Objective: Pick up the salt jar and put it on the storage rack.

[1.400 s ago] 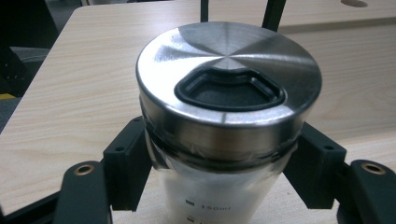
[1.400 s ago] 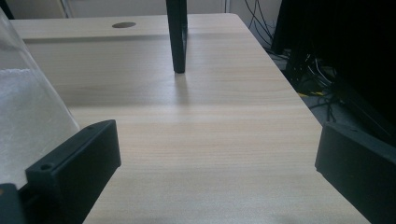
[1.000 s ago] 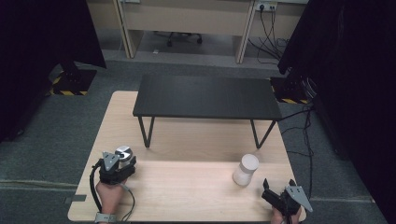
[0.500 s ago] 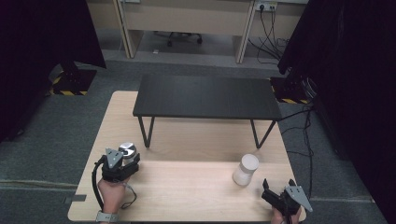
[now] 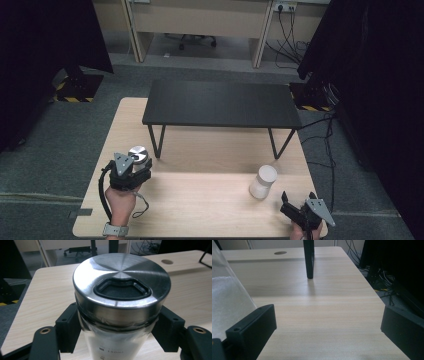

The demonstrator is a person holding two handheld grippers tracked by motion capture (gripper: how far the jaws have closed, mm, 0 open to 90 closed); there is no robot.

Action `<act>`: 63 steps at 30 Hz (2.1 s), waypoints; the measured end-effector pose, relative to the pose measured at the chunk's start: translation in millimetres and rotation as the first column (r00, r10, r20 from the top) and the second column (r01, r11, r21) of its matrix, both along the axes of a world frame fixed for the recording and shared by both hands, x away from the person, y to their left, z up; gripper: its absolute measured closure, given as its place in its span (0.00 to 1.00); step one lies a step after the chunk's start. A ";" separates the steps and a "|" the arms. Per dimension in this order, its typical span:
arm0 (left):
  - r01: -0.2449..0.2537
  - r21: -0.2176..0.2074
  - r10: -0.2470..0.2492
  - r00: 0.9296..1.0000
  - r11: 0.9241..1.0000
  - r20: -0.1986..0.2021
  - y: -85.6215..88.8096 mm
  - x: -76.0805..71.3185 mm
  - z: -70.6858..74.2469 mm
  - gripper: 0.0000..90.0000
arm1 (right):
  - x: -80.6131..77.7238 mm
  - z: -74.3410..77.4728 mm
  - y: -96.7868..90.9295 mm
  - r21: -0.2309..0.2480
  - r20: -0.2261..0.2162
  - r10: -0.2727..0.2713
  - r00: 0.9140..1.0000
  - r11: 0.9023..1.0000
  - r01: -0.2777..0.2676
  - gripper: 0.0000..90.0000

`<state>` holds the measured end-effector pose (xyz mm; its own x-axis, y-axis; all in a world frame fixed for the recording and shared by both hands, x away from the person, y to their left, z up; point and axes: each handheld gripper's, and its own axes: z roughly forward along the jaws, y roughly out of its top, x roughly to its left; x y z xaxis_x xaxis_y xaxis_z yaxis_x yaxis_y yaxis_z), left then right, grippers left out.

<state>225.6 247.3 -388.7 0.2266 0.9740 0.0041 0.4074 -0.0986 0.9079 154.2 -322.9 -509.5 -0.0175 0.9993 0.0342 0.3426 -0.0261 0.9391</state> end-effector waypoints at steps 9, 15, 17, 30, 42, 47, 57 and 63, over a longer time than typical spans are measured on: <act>0.034 0.002 -0.034 0.999 0.999 0.004 -9.5 8.1 28.7 0.34 | -1.5 -1.6 -1.3 -0.011 0.010 0.022 1.000 1.000 -0.022 0.00; 0.058 0.011 -0.058 0.998 0.998 0.002 -16.2 14.6 46.2 0.34 | -3.3 -3.4 -2.4 -0.008 0.023 0.027 0.999 1.000 -0.027 0.00; 0.064 0.013 -0.064 0.998 0.998 0.007 -18.1 15.5 52.8 0.34 | -3.5 -3.6 -2.7 -0.007 0.024 0.029 0.999 1.000 -0.028 0.00; 0.090 -0.013 -0.090 0.996 0.996 0.010 -26.0 25.0 93.2 0.34 | -3.5 -3.7 -4.1 -0.012 0.025 0.044 0.999 0.999 -0.043 0.00; 0.102 0.002 -0.102 0.994 0.995 0.033 -39.1 35.7 120.2 0.34 | -4.0 -4.4 -5.9 -0.013 0.030 0.055 0.998 0.998 -0.055 0.00; 0.103 0.005 -0.103 0.994 0.995 0.043 -41.3 42.6 129.8 0.34 | -4.2 -4.7 -5.9 -0.016 0.033 0.056 0.998 0.998 -0.056 0.00; 0.097 -0.005 -0.097 0.994 0.995 0.052 -42.4 58.7 134.9 0.34 | -3.2 -3.9 -3.9 -0.035 0.026 0.059 0.998 0.998 -0.058 0.00; 0.105 0.000 -0.105 0.992 0.994 0.069 -44.2 71.0 135.0 0.34 | -2.7 -3.5 -3.0 -0.041 0.022 0.058 0.998 0.998 -0.057 0.00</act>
<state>296.6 203.2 -253.7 0.3271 0.9448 0.0199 0.3318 -0.1346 0.9337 151.5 -325.8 -513.0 -0.0756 0.9971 -0.0069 0.3206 0.0309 0.9467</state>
